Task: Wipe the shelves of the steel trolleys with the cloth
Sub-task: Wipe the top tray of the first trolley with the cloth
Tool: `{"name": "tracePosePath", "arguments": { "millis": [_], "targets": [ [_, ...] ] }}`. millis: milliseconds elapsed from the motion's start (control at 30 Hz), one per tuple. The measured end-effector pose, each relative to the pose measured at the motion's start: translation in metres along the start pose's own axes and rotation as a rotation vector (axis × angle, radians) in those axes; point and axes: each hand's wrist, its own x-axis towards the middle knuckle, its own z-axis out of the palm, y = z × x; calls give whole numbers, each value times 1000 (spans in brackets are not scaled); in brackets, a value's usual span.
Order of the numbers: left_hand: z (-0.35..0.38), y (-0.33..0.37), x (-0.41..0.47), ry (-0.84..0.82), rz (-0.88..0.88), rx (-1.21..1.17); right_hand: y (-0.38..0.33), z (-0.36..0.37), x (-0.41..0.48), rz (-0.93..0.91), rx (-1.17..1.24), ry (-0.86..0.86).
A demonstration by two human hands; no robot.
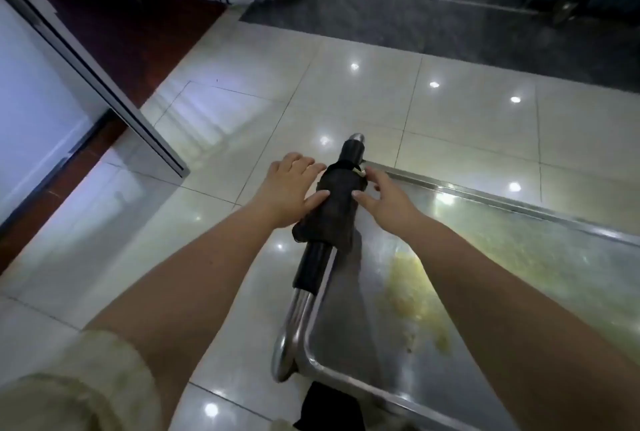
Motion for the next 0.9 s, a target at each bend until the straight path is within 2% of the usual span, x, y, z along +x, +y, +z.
{"name": "tracePosePath", "arguments": {
  "millis": [200,267,400,500,733,900],
  "targets": [
    [14,-13,14,-26,89,-58,3,-4,28,195,223,-47],
    [14,-15,16,-14,96,-85,1,-10,29,192,199,-48],
    [9,-8,20,35,118,-170,-12,-16,30,75,20,16],
    [5,-2,27,37,143,-148,-22,-17,28,30,-99,22],
    [-21,9,34,-26,161,-176,-43,-26,-1,-123,-259,43],
    [-51,43,17,50,174,-117,-45,-49,-43,-272,-332,119]
  ]
}}
